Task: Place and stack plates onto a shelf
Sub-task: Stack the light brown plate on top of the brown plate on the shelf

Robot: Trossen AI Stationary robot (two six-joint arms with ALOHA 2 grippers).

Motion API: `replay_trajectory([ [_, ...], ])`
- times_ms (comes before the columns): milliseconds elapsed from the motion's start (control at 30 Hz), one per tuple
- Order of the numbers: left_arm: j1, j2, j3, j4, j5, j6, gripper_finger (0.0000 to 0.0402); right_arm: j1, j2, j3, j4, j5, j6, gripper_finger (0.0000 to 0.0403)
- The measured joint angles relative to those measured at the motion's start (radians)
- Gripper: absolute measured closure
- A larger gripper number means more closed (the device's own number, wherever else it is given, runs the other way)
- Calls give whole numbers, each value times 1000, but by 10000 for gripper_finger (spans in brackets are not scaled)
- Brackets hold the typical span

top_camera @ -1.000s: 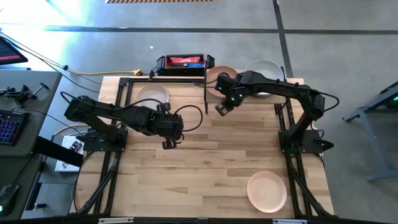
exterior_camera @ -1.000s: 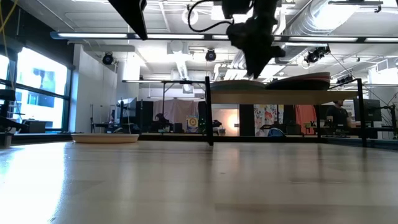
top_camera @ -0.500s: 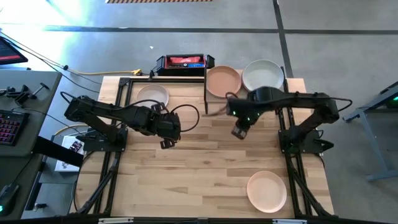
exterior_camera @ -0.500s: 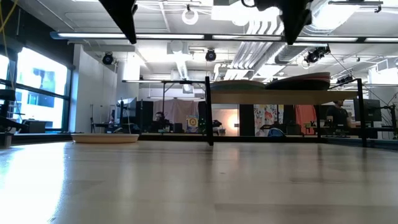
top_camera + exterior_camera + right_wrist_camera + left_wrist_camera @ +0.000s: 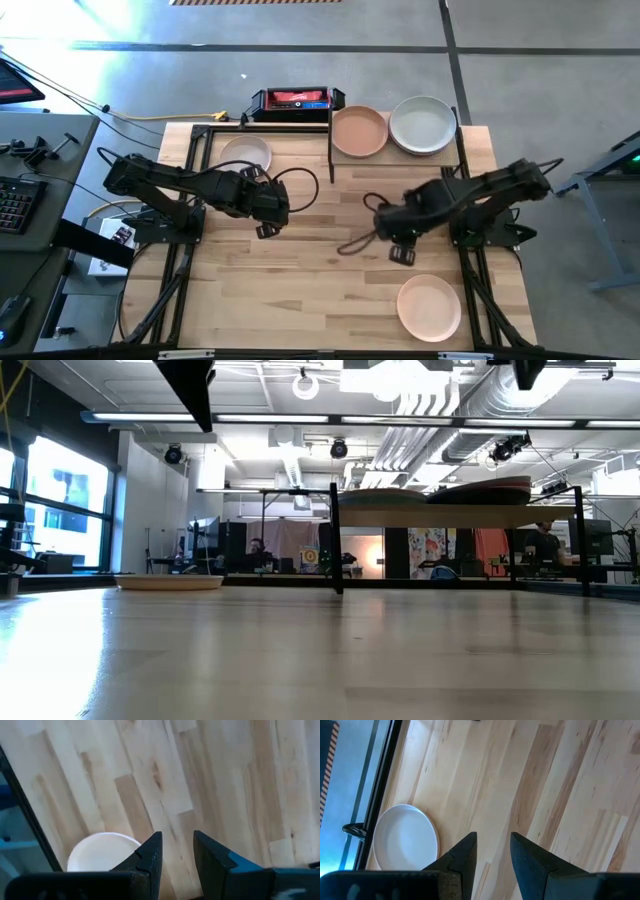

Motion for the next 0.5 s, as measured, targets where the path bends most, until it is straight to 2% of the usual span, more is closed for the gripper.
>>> replay_trajectory([
  [133, 0, 0, 0, 0, 0, 0, 296, 86, 0, 0, 0, 94, -2, 314],
  [300, 0, 0, 0, 1, 0, -1, 296, 190, 0, 0, 15, 141, 4, 314],
  [500, 0, 0, 0, 1, 0, -2, 296, 300, 14, 0, 26, 213, 100, 314],
])
